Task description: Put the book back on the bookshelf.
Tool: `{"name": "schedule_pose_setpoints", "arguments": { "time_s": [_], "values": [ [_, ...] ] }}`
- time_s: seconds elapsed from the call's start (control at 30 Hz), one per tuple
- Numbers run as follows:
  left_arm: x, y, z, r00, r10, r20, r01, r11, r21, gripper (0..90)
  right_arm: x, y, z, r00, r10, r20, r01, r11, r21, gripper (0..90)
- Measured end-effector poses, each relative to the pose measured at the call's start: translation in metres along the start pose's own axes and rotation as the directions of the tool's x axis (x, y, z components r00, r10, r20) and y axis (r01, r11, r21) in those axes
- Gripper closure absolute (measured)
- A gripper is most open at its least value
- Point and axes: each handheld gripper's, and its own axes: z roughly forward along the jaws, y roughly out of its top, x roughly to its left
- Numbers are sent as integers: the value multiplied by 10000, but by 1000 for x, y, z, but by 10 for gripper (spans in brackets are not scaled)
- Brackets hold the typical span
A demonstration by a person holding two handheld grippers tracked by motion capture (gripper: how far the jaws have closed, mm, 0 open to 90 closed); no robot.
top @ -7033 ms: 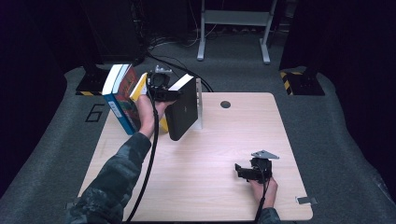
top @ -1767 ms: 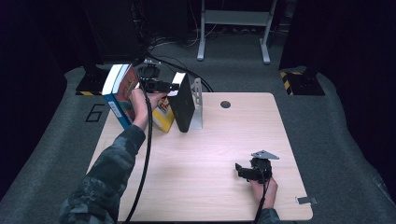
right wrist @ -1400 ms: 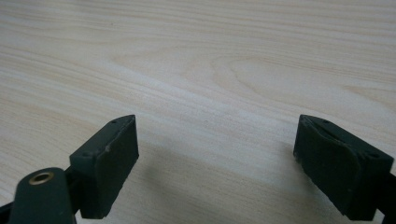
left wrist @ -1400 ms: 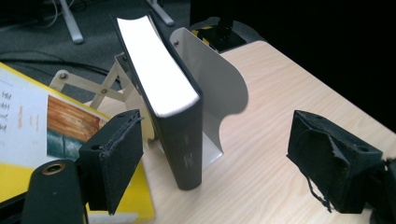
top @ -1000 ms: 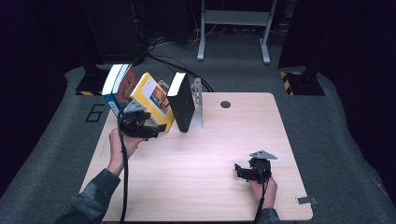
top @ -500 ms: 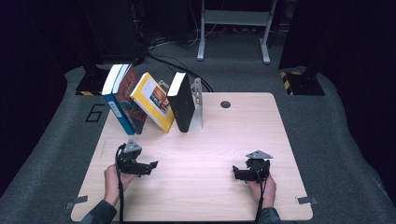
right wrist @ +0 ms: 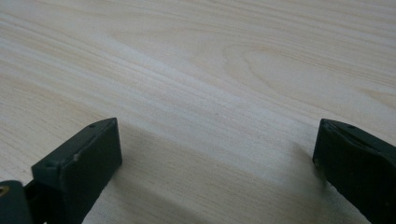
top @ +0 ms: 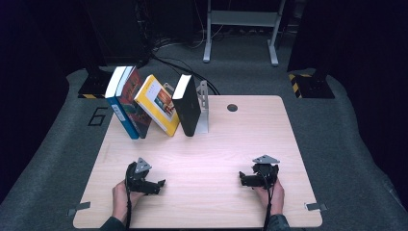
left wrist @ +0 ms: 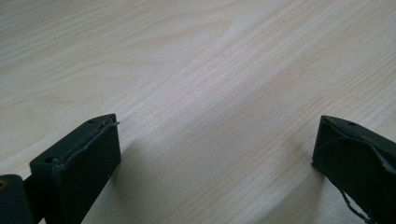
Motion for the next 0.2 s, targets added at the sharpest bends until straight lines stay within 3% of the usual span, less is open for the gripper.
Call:
{"name": "schedule_pose_setpoints", "arguments": {
  "time_s": [0.2],
  "values": [
    [0,0,0,10000,67,53,-67,10000,63,0,0,0,0,10000,0,4,0,10000,66,0]
  ]
}}
